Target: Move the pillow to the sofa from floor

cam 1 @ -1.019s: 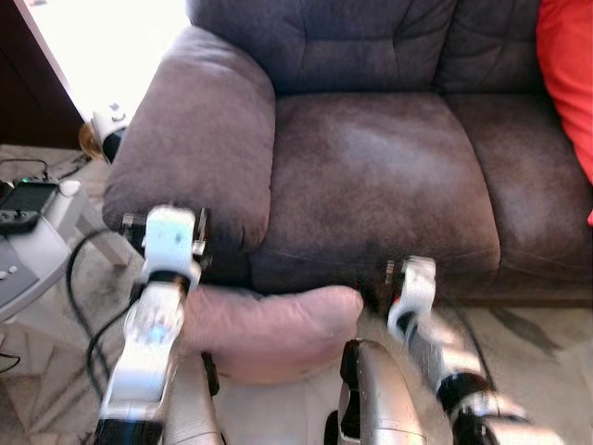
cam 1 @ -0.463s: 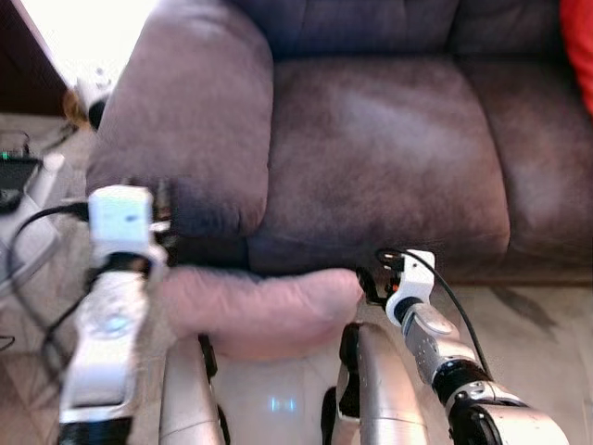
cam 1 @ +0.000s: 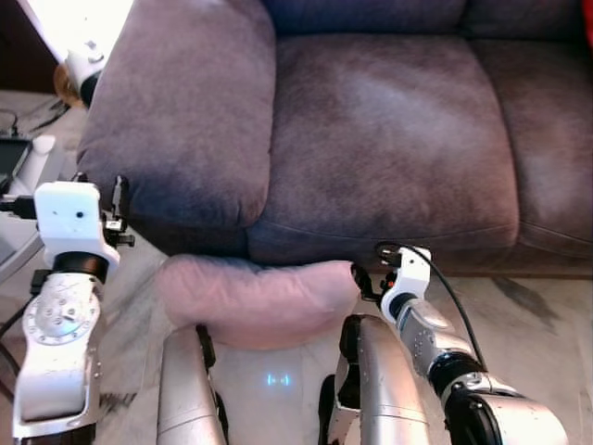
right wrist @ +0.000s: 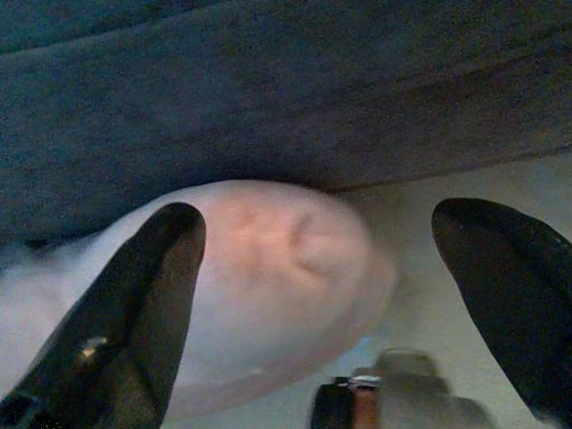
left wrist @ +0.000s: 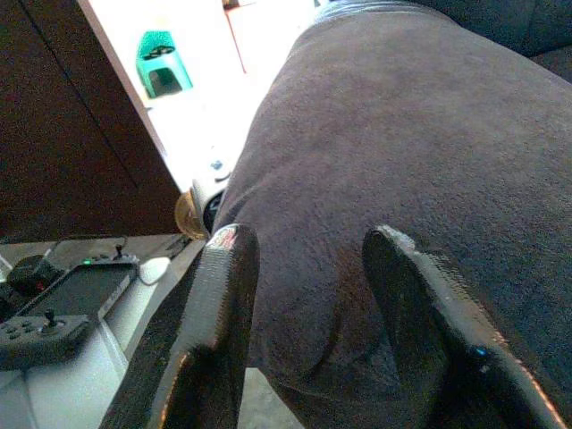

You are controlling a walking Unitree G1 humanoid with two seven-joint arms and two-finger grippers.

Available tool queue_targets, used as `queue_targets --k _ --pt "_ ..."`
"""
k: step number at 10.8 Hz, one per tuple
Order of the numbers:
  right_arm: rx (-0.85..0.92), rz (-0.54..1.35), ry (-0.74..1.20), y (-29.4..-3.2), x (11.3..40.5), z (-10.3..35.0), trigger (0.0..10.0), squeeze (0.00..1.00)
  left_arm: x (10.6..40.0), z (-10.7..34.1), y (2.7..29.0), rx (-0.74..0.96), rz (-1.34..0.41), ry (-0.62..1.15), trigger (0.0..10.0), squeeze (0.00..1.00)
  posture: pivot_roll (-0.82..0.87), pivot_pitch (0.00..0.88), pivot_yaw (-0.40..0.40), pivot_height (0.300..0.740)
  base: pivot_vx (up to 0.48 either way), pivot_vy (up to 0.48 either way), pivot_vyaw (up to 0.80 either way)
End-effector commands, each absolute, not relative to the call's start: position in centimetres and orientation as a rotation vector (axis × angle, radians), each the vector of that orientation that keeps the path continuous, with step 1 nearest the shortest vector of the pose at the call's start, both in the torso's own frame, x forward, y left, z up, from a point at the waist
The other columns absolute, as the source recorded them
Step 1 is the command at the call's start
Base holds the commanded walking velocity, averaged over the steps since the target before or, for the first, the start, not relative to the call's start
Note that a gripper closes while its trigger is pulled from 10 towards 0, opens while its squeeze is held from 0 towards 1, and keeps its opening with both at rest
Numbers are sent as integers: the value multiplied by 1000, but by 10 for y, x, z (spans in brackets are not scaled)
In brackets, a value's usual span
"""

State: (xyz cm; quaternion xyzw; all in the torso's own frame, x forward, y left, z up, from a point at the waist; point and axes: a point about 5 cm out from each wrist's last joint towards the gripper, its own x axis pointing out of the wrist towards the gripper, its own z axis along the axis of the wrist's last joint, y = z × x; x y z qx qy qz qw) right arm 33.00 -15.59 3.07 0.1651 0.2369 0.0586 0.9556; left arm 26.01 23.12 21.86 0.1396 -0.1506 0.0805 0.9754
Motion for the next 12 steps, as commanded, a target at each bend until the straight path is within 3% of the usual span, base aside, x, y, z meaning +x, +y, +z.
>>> queue_targets --k 1,12 --pt "387 133 501 -154 325 25 10000 0 253 221 231 279 153 -295 10000 0 195 352 -88 540 0 0 0" --pt "232 199 573 -138 335 33 10000 0 249 228 218 216 126 -258 10000 0 236 397 -119 540 0 0 0"
